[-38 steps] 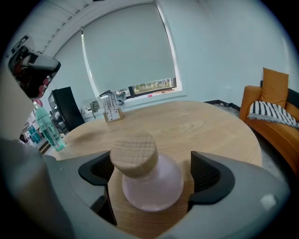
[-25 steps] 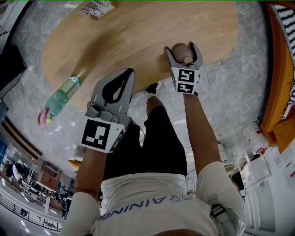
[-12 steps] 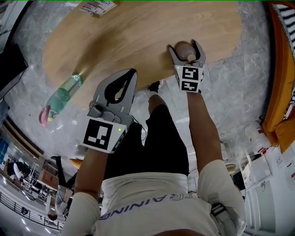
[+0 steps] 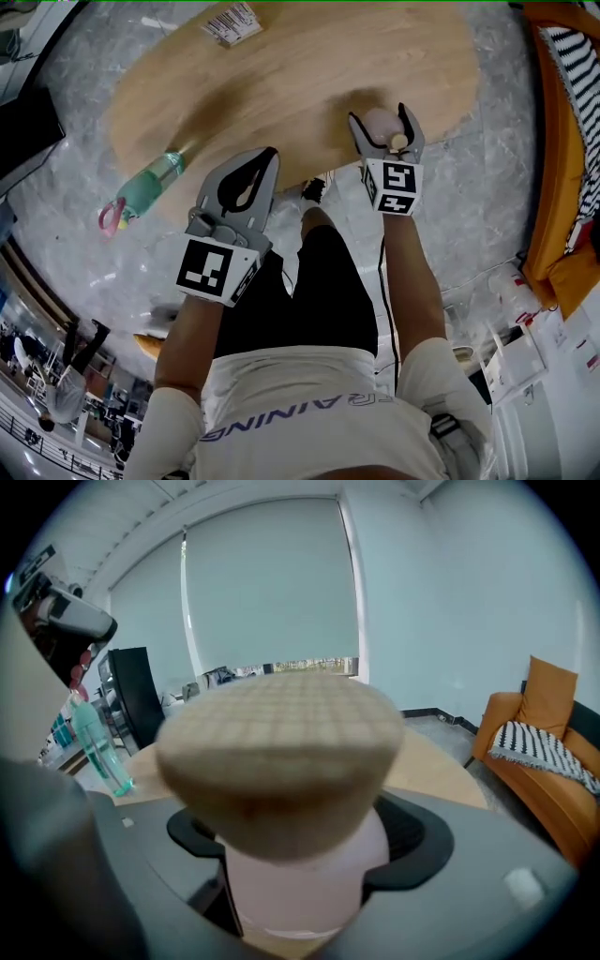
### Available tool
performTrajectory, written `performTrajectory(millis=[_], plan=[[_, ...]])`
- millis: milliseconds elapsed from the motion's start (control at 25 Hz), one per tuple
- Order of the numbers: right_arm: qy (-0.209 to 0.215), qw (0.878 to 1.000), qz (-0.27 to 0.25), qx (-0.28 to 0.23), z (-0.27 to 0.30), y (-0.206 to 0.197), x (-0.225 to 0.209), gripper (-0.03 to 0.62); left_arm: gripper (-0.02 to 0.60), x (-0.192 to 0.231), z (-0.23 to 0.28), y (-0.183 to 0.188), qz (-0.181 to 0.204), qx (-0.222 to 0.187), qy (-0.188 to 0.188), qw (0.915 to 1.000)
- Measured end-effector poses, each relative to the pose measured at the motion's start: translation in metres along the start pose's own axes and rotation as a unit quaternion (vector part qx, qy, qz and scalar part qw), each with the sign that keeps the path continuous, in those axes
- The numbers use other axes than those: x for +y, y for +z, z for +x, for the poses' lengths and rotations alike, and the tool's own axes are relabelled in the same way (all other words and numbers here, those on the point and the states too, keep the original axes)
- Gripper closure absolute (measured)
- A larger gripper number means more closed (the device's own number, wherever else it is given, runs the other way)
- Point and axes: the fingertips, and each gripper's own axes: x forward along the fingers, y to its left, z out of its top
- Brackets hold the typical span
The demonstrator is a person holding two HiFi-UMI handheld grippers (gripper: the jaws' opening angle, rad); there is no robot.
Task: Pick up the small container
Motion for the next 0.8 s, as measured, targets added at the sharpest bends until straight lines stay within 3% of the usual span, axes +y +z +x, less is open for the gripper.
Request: performTrajectory(millis=[440, 800], plan=[[0.035, 0.996, -0.034, -0.075, -0.121, 0.158, 0.069, 0.166, 0.581, -0.009, -0.1, 0.087, 0.021, -0.069, 0.003, 0.9974], [0.056, 0.988, -0.047, -0.134, -0.224, 0.266, 0.12, 0.166, 0.581, -0.033, -0.179, 0.168, 0.057, -0.14, -0.007, 0.9884]])
